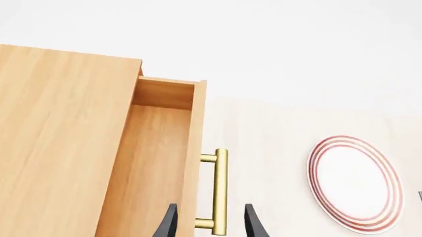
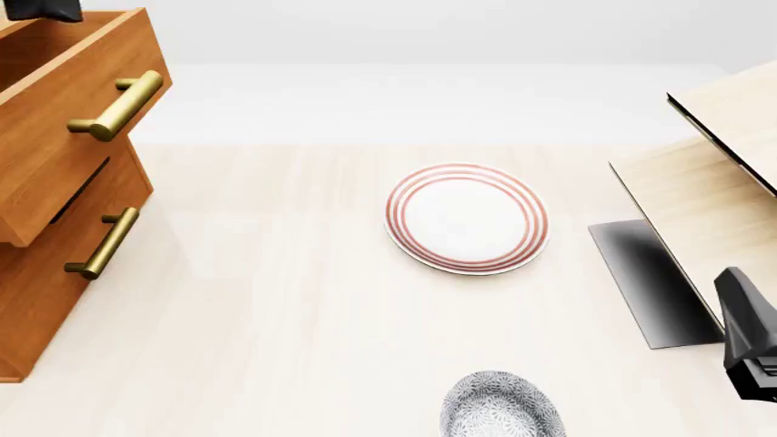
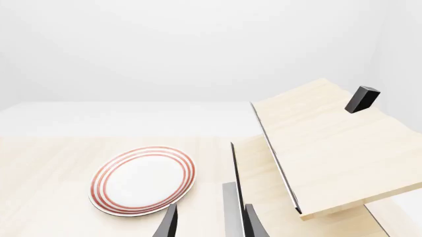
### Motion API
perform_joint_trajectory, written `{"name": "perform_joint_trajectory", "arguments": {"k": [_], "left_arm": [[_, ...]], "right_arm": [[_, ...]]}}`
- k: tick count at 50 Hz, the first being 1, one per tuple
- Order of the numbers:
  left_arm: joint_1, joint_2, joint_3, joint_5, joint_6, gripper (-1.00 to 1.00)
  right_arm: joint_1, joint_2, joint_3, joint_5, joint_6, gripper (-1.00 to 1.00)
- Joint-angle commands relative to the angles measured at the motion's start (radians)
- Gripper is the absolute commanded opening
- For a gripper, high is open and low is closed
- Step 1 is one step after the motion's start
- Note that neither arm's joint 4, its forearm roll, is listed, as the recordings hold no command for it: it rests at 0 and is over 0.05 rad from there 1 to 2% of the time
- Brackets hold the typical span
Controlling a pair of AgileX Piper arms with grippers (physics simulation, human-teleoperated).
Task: Open the top drawer of the cabinet and put the bowl in it.
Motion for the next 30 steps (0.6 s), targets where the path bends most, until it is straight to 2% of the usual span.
{"name": "perform_joint_trajectory", "arguments": {"k": [1,30], "left_arm": [[0.013,0.004,0.044,-0.034,-0.002,1.00],[0.027,0.009,0.131,-0.098,-0.002,1.00]], "right_arm": [[0.000,-0.001,0.001,0.000,0.000,1.00],[0.000,-0.001,0.001,0.000,0.000,1.00]]}}
